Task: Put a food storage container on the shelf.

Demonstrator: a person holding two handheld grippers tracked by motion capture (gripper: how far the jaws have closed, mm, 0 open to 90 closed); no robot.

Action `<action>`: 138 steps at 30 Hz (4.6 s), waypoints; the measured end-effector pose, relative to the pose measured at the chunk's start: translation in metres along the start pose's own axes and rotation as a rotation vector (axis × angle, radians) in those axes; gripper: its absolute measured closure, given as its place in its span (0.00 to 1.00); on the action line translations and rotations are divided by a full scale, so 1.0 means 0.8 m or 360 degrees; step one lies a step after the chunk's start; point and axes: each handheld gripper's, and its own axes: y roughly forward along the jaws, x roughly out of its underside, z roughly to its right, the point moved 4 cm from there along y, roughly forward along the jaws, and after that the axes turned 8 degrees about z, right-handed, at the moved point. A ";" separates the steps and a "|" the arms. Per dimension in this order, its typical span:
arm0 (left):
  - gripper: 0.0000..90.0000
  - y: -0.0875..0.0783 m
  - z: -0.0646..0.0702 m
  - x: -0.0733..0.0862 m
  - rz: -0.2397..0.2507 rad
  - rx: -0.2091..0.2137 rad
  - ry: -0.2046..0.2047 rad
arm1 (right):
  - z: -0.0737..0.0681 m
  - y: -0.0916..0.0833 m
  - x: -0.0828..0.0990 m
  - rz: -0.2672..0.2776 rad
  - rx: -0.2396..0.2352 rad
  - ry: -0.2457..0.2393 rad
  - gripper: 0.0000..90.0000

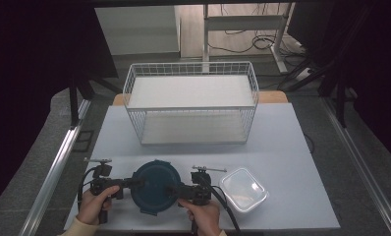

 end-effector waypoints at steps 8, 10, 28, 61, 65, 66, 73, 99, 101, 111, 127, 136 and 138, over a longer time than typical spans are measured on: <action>0.44 -0.001 0.003 0.000 0.0001 0.0000 0.0025 | -0.001 -0.001 0.000 -0.0001 0.0002 -0.0016 0.33; 0.44 -0.002 0.005 0.001 -0.0006 0.0003 0.0035 | -0.001 -0.002 -0.001 0.0002 0.0005 -0.0021 0.34; 0.45 -0.017 0.035 -0.009 0.0066 0.0087 0.0089 | -0.031 -0.030 -0.028 0.0102 0.0035 -0.0227 0.35; 0.45 0.021 0.105 -0.100 0.0094 0.0194 0.0157 | -0.040 -0.093 -0.143 0.0136 0.0039 -0.0413 0.38; 0.45 0.023 0.113 -0.110 0.0095 0.0185 0.0186 | -0.041 -0.098 -0.155 0.0134 0.0029 -0.0417 0.38; 0.45 0.023 0.115 -0.112 0.0097 0.0184 0.0190 | -0.040 -0.099 -0.157 0.0132 0.0026 -0.0419 0.38; 0.45 0.025 0.127 -0.123 0.0102 0.0186 0.0211 | -0.043 -0.108 -0.172 0.0132 0.0014 -0.0444 0.38; 0.45 0.014 0.168 -0.186 0.0164 0.0183 0.0286 | -0.072 -0.128 -0.240 0.0152 -0.0025 -0.0498 0.39; 0.45 0.014 0.170 -0.191 0.0165 0.0179 0.0290 | -0.073 -0.128 -0.246 0.0145 -0.0030 -0.0500 0.40; 0.45 0.015 0.185 -0.227 0.0173 0.0171 0.0315 | -0.079 -0.131 -0.282 0.0143 -0.0060 -0.0512 0.40; 0.45 0.032 0.188 -0.287 0.0170 0.0187 0.0281 | -0.080 -0.127 -0.348 0.0121 -0.0067 -0.0541 0.41; 0.45 0.052 0.173 -0.313 0.0150 0.0199 0.0226 | -0.064 -0.110 -0.381 0.0099 -0.0066 -0.0494 0.42; 0.45 0.056 0.171 -0.318 0.0144 0.0199 0.0218 | -0.062 -0.109 -0.383 0.0090 -0.0065 -0.0493 0.42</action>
